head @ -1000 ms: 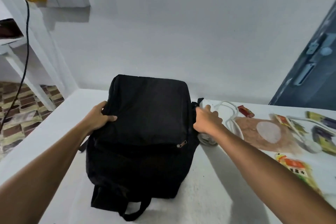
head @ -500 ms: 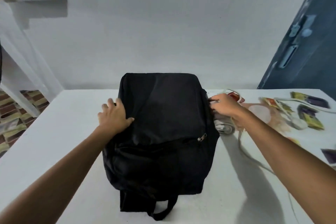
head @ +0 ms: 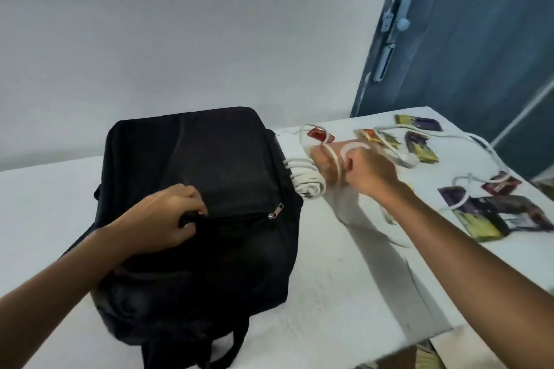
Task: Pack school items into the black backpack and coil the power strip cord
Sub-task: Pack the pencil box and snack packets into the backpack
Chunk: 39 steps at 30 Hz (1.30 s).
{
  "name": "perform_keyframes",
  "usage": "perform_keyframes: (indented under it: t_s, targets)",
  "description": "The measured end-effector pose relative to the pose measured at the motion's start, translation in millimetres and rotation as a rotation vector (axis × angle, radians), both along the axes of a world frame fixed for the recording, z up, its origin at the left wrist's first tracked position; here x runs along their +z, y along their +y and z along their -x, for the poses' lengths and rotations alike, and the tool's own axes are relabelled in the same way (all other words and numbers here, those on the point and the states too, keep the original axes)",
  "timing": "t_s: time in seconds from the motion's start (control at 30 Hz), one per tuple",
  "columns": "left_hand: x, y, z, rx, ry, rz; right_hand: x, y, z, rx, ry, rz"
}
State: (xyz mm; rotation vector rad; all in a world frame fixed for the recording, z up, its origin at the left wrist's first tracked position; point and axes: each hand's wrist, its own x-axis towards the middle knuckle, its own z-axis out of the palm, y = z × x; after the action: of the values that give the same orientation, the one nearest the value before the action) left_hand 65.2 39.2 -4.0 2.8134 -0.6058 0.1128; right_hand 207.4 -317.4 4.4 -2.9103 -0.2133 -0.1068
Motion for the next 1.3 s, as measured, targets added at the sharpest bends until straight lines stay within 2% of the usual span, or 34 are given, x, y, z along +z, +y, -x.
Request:
perform_keyframes:
  t_s: [0.07,0.2,0.27,0.37,0.5,0.57,0.63,0.67,0.73,0.8,0.87,0.93,0.97,1.0,1.07,1.13,1.17,1.2,1.3]
  targets:
    - [8,-6,-11,0.036,0.102,-0.012,-3,-25,4,-0.079,0.161,0.197]
    - [19,-14,-27,0.112,0.224,-0.067,-29,-62,10,-0.185,0.448,0.223]
    - [21,-17,-27,0.144,0.25,-0.082,-41,-68,14,-0.242,0.418,0.172]
    - [24,-19,-19,0.182,0.183,-0.092,-40,-67,20,-0.258,0.214,0.042]
    - [27,-23,6,0.118,-0.113,-0.026,-15,-68,20,-0.26,0.061,-0.323]
    - [31,-24,15,0.024,-0.226,-0.156,3,-58,23,-0.262,0.033,-0.573]
    - [33,-25,17,0.033,-0.247,-0.271,22,-41,27,-0.26,0.077,-0.909]
    - [35,-26,18,0.039,-0.257,-0.291,32,-31,28,-0.251,0.15,-1.116]
    - [44,-27,19,0.039,-0.252,-0.296,52,-5,38,-0.16,0.448,-1.488]
    - [54,-24,15,0.066,-0.209,-0.291,66,22,57,0.076,0.761,-1.652]
    - [69,-18,9,0.093,-0.149,-0.286,72,52,83,0.347,0.899,-1.594]
    - [88,-15,2,0.098,-0.133,-0.253,74,84,111,0.554,0.852,-1.469]
    - [98,-14,-1,0.09,-0.139,-0.237,70,103,121,0.666,0.715,-1.362]
    - [109,-15,-2,0.078,-0.146,-0.225,64,122,128,0.795,0.497,-1.188]
    - [129,-15,-5,0.043,-0.165,-0.226,48,161,126,1.02,0.049,-0.685]
    - [142,-17,-6,-0.003,-0.204,-0.249,44,189,114,1.054,-0.249,-0.172]
    - [145,-18,-6,-0.021,-0.216,-0.263,44,200,104,1.029,-0.281,-0.062]
    - [147,-17,-7,-0.032,-0.219,-0.276,46,208,95,0.983,-0.247,-0.034]
    - [144,-15,-8,-0.066,-0.222,-0.271,43,230,65,0.776,0.071,-0.249]
